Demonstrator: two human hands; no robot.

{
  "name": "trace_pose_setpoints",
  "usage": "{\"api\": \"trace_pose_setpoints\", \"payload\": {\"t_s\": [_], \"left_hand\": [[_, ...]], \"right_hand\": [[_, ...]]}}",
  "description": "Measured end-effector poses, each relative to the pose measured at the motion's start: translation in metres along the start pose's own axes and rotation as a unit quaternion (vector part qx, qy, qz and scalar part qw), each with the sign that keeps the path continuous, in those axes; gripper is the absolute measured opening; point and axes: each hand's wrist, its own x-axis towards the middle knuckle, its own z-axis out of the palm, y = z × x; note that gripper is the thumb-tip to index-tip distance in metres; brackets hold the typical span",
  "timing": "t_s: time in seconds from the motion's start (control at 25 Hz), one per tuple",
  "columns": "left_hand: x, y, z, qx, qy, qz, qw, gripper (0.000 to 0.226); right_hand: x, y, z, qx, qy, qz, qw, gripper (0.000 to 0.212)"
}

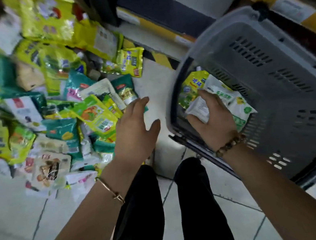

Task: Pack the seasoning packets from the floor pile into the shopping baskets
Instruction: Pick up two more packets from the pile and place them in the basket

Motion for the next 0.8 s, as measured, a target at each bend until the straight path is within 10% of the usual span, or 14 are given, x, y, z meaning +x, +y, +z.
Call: {"api": "trace_pose_setpoints", "payload": {"t_s": [0.24, 0.8], "left_hand": [[-0.031, -0.097, -0.04, -0.057, 0.051, -0.156, 0.985, 0.054], [0.035, -0.304, 0.024, -0.227, 0.017, -0.348, 0.909, 0.063]], "right_hand": [[-0.017, -0.078, 0.071, -0.001, -0.043, -0.134, 0.99, 0.047], [0.084, -0.041, 0.275, -0.089, -0.166, 0.09, 0.978, 0.04]]}}
